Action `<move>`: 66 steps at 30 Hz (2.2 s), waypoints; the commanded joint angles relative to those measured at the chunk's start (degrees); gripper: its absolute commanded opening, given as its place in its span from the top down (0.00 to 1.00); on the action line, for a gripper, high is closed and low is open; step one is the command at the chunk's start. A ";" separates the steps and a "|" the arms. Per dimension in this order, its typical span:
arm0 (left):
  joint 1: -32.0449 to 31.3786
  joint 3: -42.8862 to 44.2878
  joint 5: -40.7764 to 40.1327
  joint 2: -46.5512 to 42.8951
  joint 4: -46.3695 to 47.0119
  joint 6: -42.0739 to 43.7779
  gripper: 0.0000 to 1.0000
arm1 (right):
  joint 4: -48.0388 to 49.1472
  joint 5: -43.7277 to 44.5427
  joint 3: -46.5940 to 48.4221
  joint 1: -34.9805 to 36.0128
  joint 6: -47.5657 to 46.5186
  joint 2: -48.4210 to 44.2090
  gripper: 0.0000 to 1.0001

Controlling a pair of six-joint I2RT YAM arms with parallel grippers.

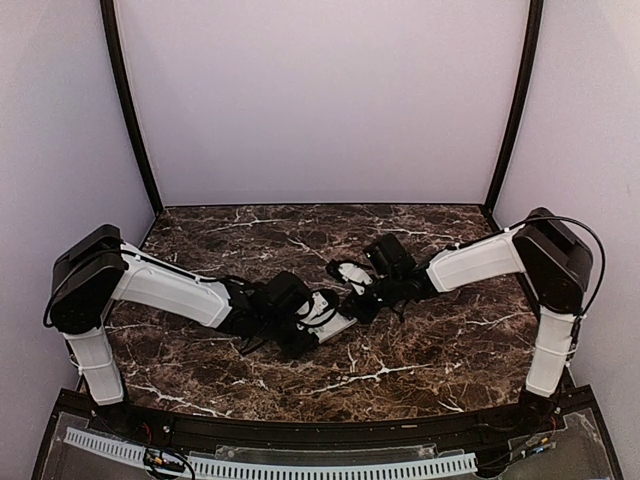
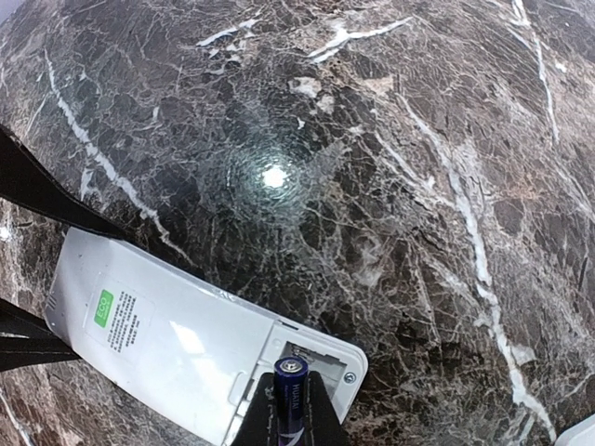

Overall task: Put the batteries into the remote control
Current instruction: Adjust the battery in the battery compartment.

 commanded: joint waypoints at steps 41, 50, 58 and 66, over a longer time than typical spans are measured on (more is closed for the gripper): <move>8.17 3.86 -0.51 2.43 -27.56 16.97 1.00 | -26.13 23.61 4.80 1.07 20.19 4.58 0.94; 8.17 3.55 1.28 1.56 -26.76 17.13 1.00 | -27.13 25.68 5.59 1.08 21.31 4.98 0.87; 8.19 3.65 1.92 1.35 -26.52 17.22 1.00 | -26.96 25.59 6.08 1.39 21.51 5.27 0.79; 8.21 3.53 2.45 1.25 -26.16 17.15 1.00 | -24.91 21.32 6.50 1.54 18.46 3.03 0.85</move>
